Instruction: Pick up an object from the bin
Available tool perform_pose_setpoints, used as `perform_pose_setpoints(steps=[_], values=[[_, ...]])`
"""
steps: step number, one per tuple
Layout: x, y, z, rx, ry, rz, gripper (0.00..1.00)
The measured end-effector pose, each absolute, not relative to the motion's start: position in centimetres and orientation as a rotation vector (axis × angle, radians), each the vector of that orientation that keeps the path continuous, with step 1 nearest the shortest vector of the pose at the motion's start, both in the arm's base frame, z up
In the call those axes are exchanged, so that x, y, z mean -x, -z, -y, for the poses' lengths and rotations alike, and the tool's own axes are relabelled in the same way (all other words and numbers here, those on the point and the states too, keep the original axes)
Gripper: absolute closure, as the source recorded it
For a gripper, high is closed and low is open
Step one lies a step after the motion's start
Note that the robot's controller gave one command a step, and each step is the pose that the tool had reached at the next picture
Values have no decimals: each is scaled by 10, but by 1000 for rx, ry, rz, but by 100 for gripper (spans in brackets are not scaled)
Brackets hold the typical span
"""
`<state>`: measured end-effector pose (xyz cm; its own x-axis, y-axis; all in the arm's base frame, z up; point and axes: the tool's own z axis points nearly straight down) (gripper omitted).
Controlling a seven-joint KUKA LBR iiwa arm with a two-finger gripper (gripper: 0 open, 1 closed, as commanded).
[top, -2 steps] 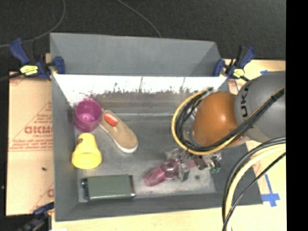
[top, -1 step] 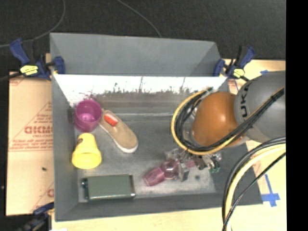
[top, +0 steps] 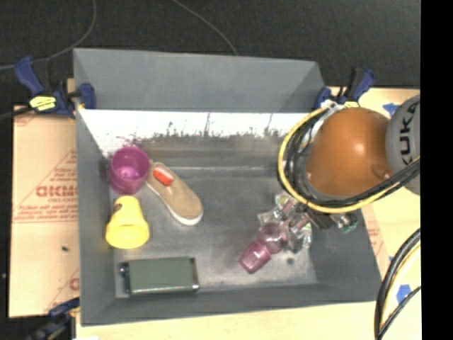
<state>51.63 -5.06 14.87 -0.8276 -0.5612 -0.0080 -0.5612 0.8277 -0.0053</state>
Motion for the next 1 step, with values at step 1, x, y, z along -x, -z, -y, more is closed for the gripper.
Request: perform_pose_setpoints(steps=[1], values=[[-520, -105, 13, 659, 5, -3052, 100]])
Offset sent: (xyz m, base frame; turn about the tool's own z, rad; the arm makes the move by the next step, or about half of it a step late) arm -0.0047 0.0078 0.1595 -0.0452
